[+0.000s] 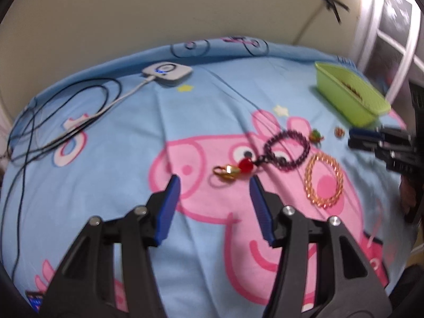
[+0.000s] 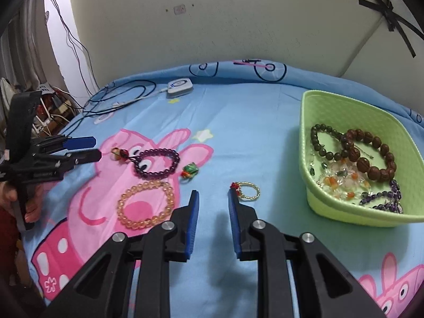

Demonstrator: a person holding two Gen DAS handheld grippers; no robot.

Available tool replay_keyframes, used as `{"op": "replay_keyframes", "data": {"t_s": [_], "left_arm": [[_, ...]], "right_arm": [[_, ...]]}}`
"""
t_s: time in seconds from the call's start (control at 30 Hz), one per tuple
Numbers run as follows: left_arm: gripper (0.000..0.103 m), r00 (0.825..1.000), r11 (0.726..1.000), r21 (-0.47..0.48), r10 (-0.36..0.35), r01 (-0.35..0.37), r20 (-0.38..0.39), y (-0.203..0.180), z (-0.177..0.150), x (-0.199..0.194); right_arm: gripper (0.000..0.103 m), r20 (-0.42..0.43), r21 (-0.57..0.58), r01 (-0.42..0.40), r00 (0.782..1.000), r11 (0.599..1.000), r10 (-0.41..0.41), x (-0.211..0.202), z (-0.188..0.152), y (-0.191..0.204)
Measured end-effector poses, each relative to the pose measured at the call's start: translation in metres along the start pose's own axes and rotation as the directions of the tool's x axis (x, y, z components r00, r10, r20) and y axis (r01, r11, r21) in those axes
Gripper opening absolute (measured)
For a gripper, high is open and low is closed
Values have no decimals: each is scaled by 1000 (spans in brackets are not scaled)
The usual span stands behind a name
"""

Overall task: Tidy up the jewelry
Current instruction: 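Move both tools back to the gold ring with red stone, then pinch the gold ring with the right tool while the left tool also grips it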

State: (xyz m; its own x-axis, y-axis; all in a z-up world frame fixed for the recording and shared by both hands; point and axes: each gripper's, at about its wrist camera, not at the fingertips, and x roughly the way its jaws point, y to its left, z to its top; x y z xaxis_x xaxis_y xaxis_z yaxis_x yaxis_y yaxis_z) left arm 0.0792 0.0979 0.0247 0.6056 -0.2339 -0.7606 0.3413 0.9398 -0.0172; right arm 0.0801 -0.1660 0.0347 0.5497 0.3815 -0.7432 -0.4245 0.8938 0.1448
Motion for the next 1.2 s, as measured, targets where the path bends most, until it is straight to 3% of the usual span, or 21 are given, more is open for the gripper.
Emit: {"op": "replay_keyframes", "data": {"t_s": [0.17, 0.23, 0.27, 0.4, 0.67, 0.9, 1.07, 1.2], "left_arm": [[52, 999, 999, 43, 3, -1, -35, -9, 5, 18], [24, 999, 999, 47, -8, 11, -49, -8, 6, 29], [16, 999, 999, 37, -36, 38, -37, -6, 7, 30], [10, 997, 998, 12, -67, 68, -27, -2, 6, 24], [9, 993, 993, 17, -115, 114, 23, -12, -3, -21], [9, 963, 964, 91, -258, 251, 82, -59, 32, -47], [9, 948, 953, 109, -295, 284, 117, -80, 60, -49], [10, 947, 951, 92, -303, 294, 108, -84, 59, -45]], "right_arm": [[4, -57, 74, -17, 998, 997, 21, 16, 3, -14], [4, -57, 68, -20, 998, 997, 24, 19, 5, -15], [4, -57, 70, -25, 998, 997, 29, 19, 5, -15], [0, -46, 96, -77, 996, 992, 82, 15, 1, -22], [0, 71, 46, -102, 993, 994, 99, -30, -9, -6], [0, 161, 98, -126, 981, 987, 110, -67, -9, -26], [0, 123, 88, -117, 987, 989, 106, -46, -3, -19], [0, 81, 86, -101, 992, 991, 94, -23, 3, -16]]}}
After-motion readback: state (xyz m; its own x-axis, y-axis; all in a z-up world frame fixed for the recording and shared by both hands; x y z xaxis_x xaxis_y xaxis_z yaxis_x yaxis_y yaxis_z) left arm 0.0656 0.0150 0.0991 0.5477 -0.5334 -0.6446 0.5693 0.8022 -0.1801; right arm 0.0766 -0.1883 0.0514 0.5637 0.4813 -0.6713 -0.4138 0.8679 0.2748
